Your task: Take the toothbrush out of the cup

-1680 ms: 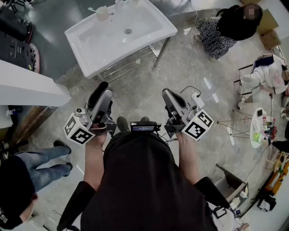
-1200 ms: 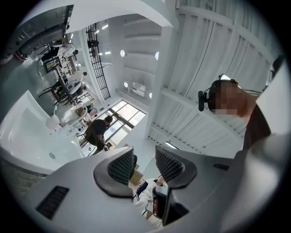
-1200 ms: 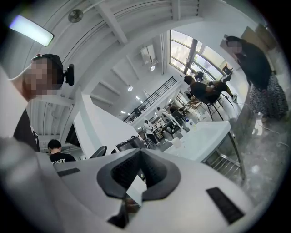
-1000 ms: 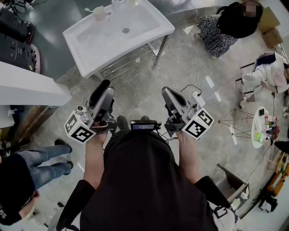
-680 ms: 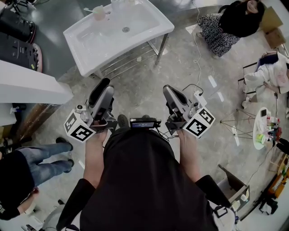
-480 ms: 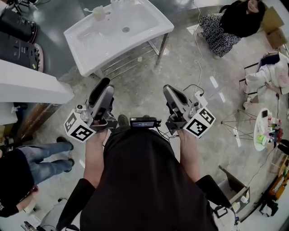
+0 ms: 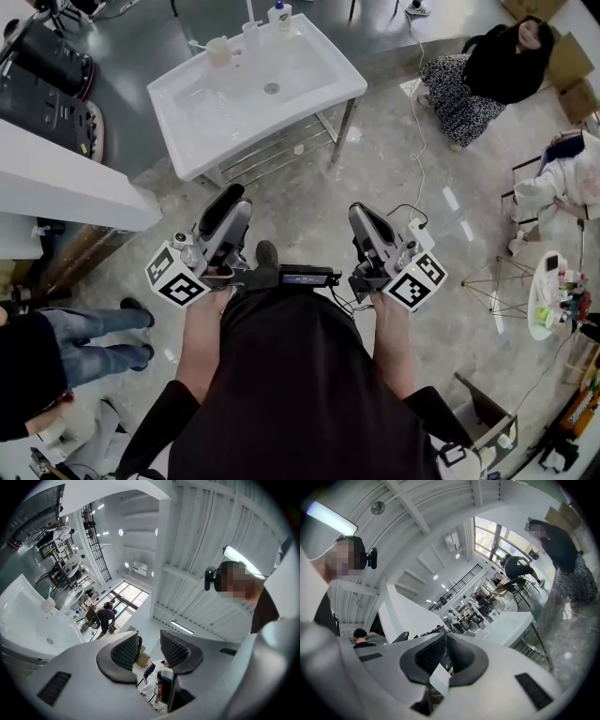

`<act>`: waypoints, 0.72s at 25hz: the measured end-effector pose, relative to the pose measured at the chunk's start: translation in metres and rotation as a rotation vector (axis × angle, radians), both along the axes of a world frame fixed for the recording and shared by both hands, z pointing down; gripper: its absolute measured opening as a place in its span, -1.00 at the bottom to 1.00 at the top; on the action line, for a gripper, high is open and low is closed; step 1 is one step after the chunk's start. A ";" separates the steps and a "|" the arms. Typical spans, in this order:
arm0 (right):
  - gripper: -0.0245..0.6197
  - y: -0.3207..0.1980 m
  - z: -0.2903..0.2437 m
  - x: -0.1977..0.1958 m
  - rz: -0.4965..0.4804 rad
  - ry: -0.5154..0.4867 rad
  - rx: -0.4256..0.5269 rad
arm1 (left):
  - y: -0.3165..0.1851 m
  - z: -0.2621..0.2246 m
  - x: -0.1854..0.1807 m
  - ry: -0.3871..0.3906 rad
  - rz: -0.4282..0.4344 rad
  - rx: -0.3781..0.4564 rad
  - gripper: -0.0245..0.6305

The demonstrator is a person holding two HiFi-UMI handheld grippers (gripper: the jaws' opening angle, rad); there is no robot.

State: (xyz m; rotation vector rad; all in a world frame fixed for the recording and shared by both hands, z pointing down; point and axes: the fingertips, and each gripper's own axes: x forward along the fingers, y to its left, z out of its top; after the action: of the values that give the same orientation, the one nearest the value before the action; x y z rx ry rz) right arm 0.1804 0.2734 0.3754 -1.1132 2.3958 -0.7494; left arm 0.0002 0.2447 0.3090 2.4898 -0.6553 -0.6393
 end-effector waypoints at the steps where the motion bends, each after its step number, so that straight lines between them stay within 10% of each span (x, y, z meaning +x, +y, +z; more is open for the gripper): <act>1: -0.90 -0.001 0.000 0.000 0.000 0.003 0.001 | -0.002 0.000 0.001 0.002 0.005 0.001 -0.44; 18: -0.82 -0.094 0.003 -0.016 0.023 0.118 -0.057 | -0.110 0.013 -0.014 0.108 0.024 -0.026 -0.44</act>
State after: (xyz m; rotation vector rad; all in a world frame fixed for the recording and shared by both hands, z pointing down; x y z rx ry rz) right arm 0.1646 0.1789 0.3780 -1.2378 2.4679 -0.7690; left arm -0.0141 0.1351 0.3216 2.4162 -0.5892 -0.7456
